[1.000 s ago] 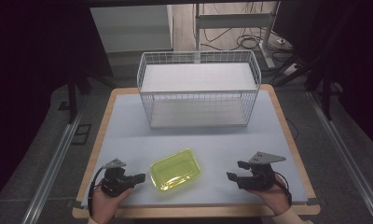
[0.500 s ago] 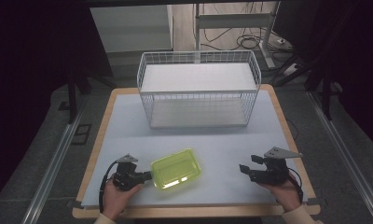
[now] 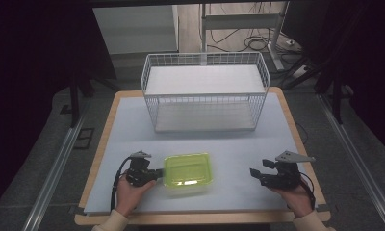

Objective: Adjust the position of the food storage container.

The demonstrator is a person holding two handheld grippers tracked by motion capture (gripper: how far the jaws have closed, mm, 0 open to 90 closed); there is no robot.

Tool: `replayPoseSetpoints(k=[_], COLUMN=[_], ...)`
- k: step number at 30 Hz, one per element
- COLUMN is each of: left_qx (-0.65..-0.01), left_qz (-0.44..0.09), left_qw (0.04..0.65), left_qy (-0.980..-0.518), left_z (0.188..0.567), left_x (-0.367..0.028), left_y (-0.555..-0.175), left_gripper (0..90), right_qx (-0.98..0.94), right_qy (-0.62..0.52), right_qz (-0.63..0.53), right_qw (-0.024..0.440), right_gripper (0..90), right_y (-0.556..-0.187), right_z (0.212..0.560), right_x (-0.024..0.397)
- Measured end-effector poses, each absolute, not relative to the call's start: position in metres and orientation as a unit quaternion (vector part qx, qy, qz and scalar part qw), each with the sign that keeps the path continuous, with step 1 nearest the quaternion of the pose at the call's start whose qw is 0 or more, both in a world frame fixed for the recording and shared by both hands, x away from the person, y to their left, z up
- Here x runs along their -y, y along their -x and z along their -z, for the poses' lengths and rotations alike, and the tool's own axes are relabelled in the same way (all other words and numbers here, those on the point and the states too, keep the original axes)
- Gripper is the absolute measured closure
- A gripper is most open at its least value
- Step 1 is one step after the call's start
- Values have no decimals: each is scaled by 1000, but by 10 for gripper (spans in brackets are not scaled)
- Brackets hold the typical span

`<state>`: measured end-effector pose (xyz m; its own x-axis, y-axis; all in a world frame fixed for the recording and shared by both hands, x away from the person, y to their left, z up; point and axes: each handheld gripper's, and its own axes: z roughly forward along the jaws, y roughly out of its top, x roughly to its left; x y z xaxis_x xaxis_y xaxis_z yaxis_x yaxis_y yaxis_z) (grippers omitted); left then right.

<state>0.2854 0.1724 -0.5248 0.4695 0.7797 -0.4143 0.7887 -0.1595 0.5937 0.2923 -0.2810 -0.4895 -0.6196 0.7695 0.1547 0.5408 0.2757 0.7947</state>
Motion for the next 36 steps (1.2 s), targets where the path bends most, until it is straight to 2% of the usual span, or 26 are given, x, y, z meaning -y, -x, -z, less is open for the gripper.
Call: replayPoseSetpoints(k=[13, 18, 25, 29, 34, 35, 36], left_qx=[-498, -502, -511, -509, -505, -504, -504], left_qz=[14, 17, 7, 1, 7, 9, 12], left_qw=[390, 393, 426, 440, 453, 455, 458], left_qy=[-774, -770, -746, -739, -734, -734, -732], left_z=[524, 526, 512, 507, 504, 503, 502], left_x=[-146, -152, -179, -189, -196, -196, -196], left_y=[-294, -293, -283, -274, -270, -269, -269], left_gripper=[900, 899, 889, 859, 828, 728, 728], right_qx=[-792, -790, -783, -784, -784, -782, -782], right_qy=[-410, -408, -407, -402, -395, -395, -395], right_qz=[-434, -439, -455, -464, -469, -474, -474], right_qw=[129, 129, 117, 93, 94, 87, 87], right_gripper=[325, 318, 274, 242, 236, 234, 234], right_y=[-292, -292, -292, -293, -291, -291, -291], right_z=[490, 490, 487, 487, 486, 485, 485], right_x=[278, 277, 278, 275, 272, 270, 270])
